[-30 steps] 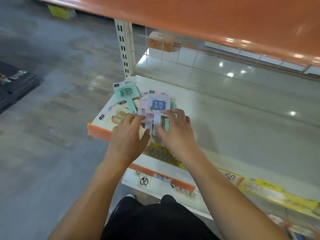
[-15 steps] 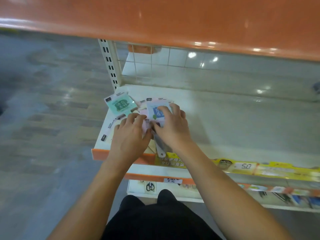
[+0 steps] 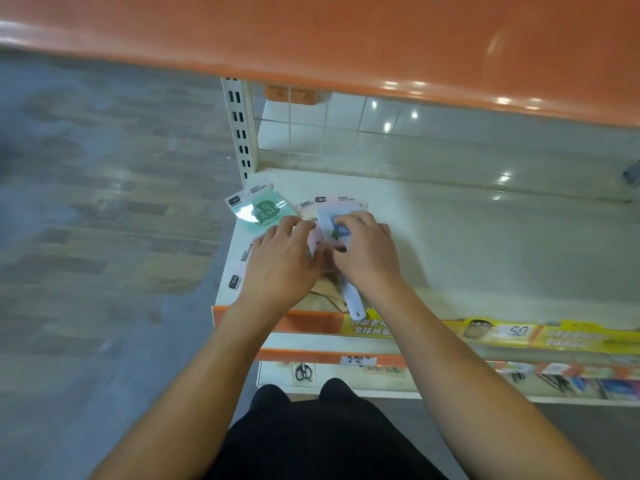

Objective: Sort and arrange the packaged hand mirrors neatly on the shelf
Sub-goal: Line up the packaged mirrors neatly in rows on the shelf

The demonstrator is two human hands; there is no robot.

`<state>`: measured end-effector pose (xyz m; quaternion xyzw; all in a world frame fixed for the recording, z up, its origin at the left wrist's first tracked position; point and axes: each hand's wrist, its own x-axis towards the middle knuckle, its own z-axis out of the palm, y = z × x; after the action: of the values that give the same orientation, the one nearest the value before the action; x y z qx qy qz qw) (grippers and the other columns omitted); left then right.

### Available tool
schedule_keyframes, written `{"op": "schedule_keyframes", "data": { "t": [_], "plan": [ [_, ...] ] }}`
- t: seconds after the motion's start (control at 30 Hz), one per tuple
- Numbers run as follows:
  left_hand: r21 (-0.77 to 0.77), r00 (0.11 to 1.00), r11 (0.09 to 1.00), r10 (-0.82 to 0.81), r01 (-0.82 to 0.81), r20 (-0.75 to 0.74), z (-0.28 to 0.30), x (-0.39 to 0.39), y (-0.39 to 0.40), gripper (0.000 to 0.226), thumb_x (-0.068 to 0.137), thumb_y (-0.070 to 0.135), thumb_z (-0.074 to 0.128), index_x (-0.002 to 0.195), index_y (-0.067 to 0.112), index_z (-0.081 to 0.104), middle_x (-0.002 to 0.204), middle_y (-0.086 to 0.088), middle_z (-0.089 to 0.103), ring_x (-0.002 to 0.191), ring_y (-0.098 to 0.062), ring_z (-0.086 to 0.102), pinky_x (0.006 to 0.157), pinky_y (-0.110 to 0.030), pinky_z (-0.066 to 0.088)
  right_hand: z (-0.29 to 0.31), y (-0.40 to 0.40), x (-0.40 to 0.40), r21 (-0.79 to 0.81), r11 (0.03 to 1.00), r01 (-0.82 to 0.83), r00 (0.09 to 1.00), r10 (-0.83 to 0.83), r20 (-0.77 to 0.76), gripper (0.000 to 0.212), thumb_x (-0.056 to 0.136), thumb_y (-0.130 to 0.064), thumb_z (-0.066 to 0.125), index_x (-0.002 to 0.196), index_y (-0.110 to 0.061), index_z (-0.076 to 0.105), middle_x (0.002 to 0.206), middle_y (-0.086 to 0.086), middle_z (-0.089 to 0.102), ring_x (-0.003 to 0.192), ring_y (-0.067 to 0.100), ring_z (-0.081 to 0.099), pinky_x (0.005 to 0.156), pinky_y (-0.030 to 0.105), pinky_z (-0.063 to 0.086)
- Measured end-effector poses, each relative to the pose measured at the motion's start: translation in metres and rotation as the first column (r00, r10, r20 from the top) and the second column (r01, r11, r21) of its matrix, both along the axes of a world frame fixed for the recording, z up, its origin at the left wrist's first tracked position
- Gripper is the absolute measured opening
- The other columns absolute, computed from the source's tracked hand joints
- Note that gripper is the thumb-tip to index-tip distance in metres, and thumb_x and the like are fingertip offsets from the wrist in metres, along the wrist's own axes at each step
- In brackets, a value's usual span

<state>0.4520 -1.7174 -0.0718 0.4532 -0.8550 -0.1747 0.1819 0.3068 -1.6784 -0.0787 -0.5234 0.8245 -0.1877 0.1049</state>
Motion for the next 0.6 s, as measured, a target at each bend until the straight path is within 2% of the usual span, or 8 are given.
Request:
{"op": "schedule_keyframes", "data": {
  "t": [0.1, 0.23, 0.43, 0.53, 0.6],
  "plan": [
    [0.012, 1.000, 1.000, -0.022, 0.022, 0.001, 0.001, 0.001, -0.004, 0.074, 0.075, 0.064, 0.021, 0.126, 0.020, 0.053, 0.126, -0.003, 0.053, 0.114, -0.028, 0.052, 0.089, -0.042, 0.042, 0.001, 0.003, 0.002, -0.040, 0.998, 0.043, 0.999, -0.043, -0.007, 0.050, 0.079, -0.044, 0.068, 0.124, -0.025, 0.060, 0.128, -0.005, 0.053, 0.109, 0.031, 0.046, 0.094, 0.037, 0.043],
    [-0.010, 0.998, 0.998, -0.055, 0.055, 0.007, -0.001, -0.001, -0.006, 0.070, 0.078, 0.062, 0.025, 0.126, 0.019, 0.053, 0.126, -0.004, 0.054, 0.111, -0.030, 0.054, 0.087, -0.043, 0.043, 0.003, 0.012, -0.003, -0.077, 0.991, 0.108, 0.994, -0.108, 0.012, 0.046, 0.078, -0.041, 0.066, 0.121, -0.026, 0.061, 0.128, -0.005, 0.052, 0.113, 0.030, 0.046, 0.096, 0.035, 0.039],
    [-0.027, 0.993, 0.993, -0.118, 0.118, 0.018, -0.006, -0.007, -0.006, 0.045, 0.086, 0.037, 0.050, 0.125, 0.017, 0.054, 0.128, -0.004, 0.053, 0.115, -0.030, 0.053, 0.089, -0.045, 0.042, -0.003, 0.034, -0.013, -0.157, 0.971, 0.181, 0.983, -0.184, -0.003, 0.040, 0.076, -0.039, 0.068, 0.114, -0.025, 0.062, 0.125, -0.006, 0.053, 0.112, 0.030, 0.048, 0.092, 0.033, 0.037],
    [-0.024, 0.988, 0.988, -0.153, 0.153, 0.024, -0.005, -0.013, 0.000, 0.043, 0.087, 0.032, 0.058, 0.127, 0.018, 0.053, 0.130, -0.004, 0.051, 0.117, -0.029, 0.051, 0.090, -0.044, 0.040, -0.004, 0.046, -0.016, -0.210, 0.954, 0.213, 0.974, -0.225, -0.034, 0.040, 0.075, -0.041, 0.067, 0.110, -0.023, 0.064, 0.121, -0.004, 0.057, 0.107, 0.032, 0.052, 0.086, 0.033, 0.039],
    [-0.022, 0.984, 0.985, -0.172, 0.173, 0.033, -0.004, -0.019, 0.004, 0.043, 0.087, 0.033, 0.057, 0.128, 0.019, 0.052, 0.131, -0.003, 0.050, 0.117, -0.029, 0.051, 0.091, -0.043, 0.039, -0.006, 0.054, -0.019, -0.275, 0.932, 0.235, 0.965, -0.259, -0.053, 0.043, 0.071, -0.048, 0.058, 0.105, -0.022, 0.066, 0.115, -0.003, 0.060, 0.101, 0.032, 0.057, 0.083, 0.032, 0.040]
  ]
}}
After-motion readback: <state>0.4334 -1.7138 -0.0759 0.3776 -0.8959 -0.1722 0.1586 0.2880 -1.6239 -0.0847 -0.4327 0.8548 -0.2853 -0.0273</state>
